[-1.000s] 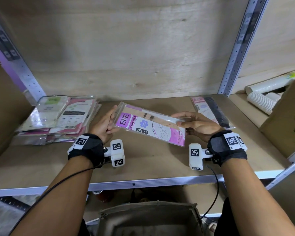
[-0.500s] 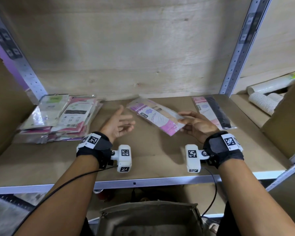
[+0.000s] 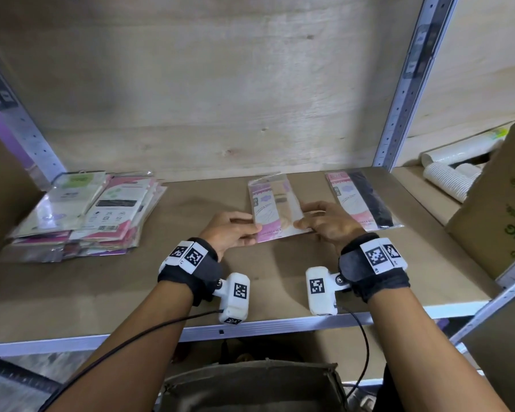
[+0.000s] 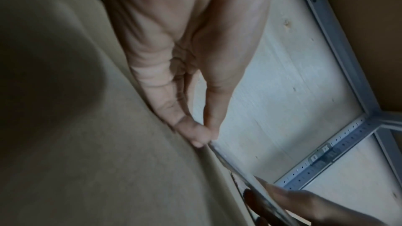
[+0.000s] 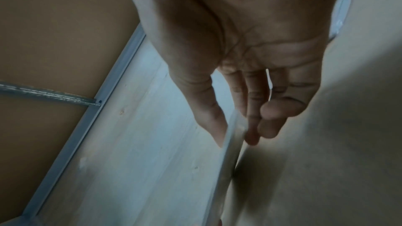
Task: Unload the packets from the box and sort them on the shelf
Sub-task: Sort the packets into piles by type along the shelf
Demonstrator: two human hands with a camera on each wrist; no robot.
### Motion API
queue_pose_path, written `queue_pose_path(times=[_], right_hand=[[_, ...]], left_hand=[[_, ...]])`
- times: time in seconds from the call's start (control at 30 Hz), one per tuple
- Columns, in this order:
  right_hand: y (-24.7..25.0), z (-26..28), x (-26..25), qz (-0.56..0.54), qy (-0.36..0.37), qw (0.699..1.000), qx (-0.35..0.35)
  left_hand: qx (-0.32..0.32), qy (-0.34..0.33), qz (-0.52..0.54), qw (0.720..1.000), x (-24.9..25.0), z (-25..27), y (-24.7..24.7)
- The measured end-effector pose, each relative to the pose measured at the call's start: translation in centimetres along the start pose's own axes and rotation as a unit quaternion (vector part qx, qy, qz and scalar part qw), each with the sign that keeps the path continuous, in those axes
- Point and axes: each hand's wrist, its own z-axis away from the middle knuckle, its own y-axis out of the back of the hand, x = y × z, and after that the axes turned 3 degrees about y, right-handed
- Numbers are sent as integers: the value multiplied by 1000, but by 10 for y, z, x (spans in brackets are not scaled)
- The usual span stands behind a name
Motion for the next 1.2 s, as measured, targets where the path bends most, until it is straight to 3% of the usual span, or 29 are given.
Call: queue_pose_path(times=[0.23,0.43,1.2], right_hand=[[10,5,1,84,-5,996,25],[8,6,-2,71,-14,997,16],[27,12,-4,110,-12,992,60]], left_hand=[[8,15,-42,999,11,2,0],[-23,0,-77,997,13,3,-12],[-79,-7,-52,995,20,-12,-46]])
